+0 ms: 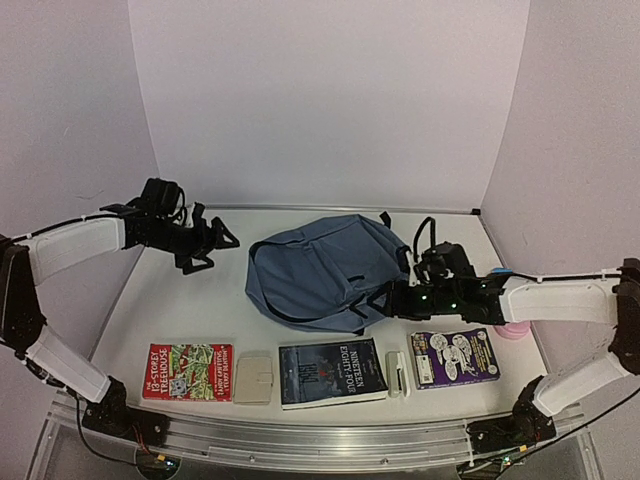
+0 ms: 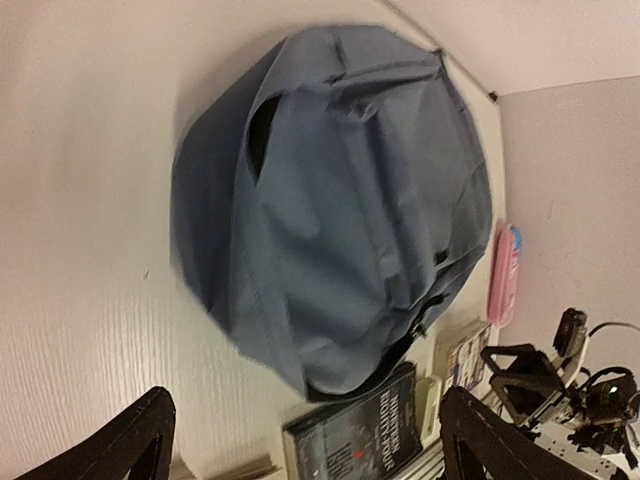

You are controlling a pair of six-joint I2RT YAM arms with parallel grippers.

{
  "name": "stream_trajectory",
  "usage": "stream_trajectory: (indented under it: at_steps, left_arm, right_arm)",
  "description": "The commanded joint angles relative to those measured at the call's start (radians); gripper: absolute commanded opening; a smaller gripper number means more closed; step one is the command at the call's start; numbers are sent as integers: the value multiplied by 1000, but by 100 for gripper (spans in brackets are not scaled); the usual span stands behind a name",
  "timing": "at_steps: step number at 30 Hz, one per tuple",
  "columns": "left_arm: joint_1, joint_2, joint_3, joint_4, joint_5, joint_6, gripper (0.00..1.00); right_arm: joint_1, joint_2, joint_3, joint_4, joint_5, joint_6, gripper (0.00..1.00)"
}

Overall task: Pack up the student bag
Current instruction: Unzip the student bag at the center of the board.

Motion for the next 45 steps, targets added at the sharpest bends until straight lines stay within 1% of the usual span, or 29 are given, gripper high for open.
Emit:
stream_trajectory:
  at_steps: [1,5,7,10,15,19,25,30,35,39,41,45]
  left_arm:
    - [-88,-17,-137,134,-24,-130,92]
    - [-180,-22,-166,142,-79,-180,92]
    - [-196,-22,-194,166,-80,-202,92]
    - [-197,-13,-229,210,-80,-229,92]
    - [-205,8,-237,261,-63,-257,91]
    - [-207,-7,-250,266,-79,-265,91]
    - [-207,-9,-252,258,-79,-258,92]
    - [-207,10,-247,262,-77,-254,92]
    - [-206,31,-240,276,-69,-254,92]
    - [-207,42,-235,293,-71,-259,92]
    - [-207,50,-233,308,-70,-263,91]
    - [-208,72,-231,342,-62,-273,85]
  right_arm:
    - [47,106,72,27,43,2,53]
    - [71,179,96,30,62,0,49]
    - [72,207,108,42,74,4,48]
    - [73,246,139,47,120,32,46]
    - [72,327,173,36,202,83,46]
    - [72,364,179,32,218,104,46]
    - [73,400,190,36,195,120,44]
    - [72,388,189,67,183,118,38]
    - [73,385,186,76,192,126,27]
    - [73,395,184,85,180,132,15]
    - [73,392,179,97,167,137,11]
    - [73,373,162,125,140,153,3]
